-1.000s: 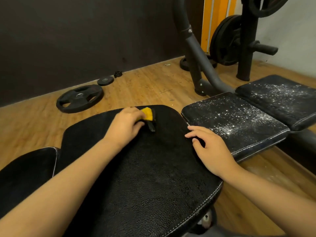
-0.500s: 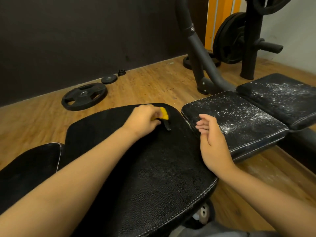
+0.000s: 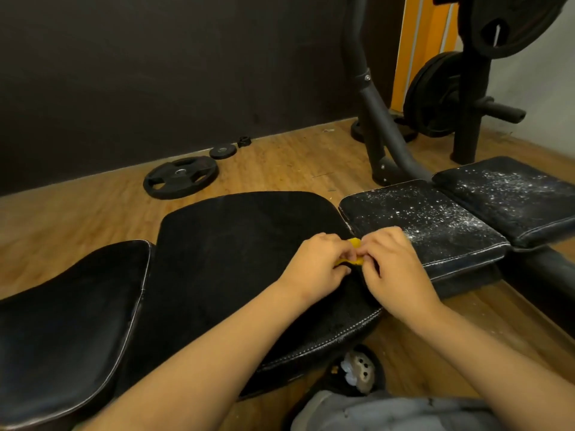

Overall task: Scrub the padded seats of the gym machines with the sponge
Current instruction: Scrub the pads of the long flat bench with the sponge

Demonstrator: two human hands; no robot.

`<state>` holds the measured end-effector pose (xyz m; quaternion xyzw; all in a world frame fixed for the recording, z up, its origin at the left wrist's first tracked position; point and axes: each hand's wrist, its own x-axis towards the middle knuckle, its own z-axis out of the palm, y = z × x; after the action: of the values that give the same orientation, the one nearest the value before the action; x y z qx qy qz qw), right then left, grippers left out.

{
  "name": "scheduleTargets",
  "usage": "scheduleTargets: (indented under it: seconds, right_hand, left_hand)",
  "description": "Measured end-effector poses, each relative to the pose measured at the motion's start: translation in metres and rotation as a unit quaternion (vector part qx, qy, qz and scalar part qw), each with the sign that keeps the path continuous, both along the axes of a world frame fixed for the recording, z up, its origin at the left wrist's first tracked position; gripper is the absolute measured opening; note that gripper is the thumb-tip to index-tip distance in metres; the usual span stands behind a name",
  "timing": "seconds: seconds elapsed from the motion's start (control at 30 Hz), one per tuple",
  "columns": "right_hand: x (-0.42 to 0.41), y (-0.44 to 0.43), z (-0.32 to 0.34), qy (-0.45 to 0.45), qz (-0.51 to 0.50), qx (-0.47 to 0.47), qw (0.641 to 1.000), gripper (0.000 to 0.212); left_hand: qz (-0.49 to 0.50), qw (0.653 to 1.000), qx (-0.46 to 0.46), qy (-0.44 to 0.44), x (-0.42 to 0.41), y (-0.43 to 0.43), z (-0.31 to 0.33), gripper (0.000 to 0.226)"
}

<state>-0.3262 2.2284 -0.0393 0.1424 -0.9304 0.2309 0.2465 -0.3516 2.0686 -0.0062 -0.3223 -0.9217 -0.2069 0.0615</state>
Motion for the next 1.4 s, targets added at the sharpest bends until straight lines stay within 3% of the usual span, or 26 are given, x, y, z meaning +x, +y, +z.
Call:
scheduleTargets:
  seconds: [0.13,0.3,0.53,0.73,0.87,1.1,1.2,1.3,1.4]
  right_hand:
    - [0.028,0.007,0.008,0.007,0.057,0.071,0.996,0.02]
    - [0.053,0.015,0.024,-0.003,0.087,0.159,0.983,0.049]
    - [0.068,0.011,0.063,0.071,0.015,0.165,0.984,0.036]
    - [0.084,0.013,0.109,0.094,-0.012,0.184,0.978,0.031]
    - [0.094,0.029,0.132,0.049,-0.062,0.121,0.99,0.022]
    - [0.094,0.084,0.107,-0.064,-0.162,-0.041,0.984,0.018]
    - [0.091,0.094,0.065,-0.089,-0.206,-0.181,0.958,0.02]
    - [0.089,0.095,0.013,-0.103,-0.221,-0.35,0.905,0.026]
    - [0.088,0.091,-0.023,-0.119,-0.205,-0.431,0.871,0.035]
  left_hand:
    - [-0.002,1.0,0.02,0.021,0.025,-0.008,-0.003,0.018]
    - [-0.028,0.999,0.025,0.039,0.049,-0.013,0.001,0.021]
    - [-0.04,0.992,0.088,0.088,0.075,-0.002,0.054,0.015]
    - [-0.078,0.993,0.026,0.087,0.084,-0.017,0.098,0.032]
    - [-0.064,0.992,-0.027,0.106,0.079,-0.036,0.114,0.038]
    - [-0.038,0.996,-0.067,0.038,0.064,-0.052,0.082,0.031]
    - [-0.057,0.996,-0.066,0.014,0.056,-0.032,0.049,0.031]
    - [-0.086,0.994,-0.067,-0.008,0.044,0.002,0.016,0.032]
    - [-0.104,0.992,-0.067,-0.018,0.033,0.031,-0.001,0.038]
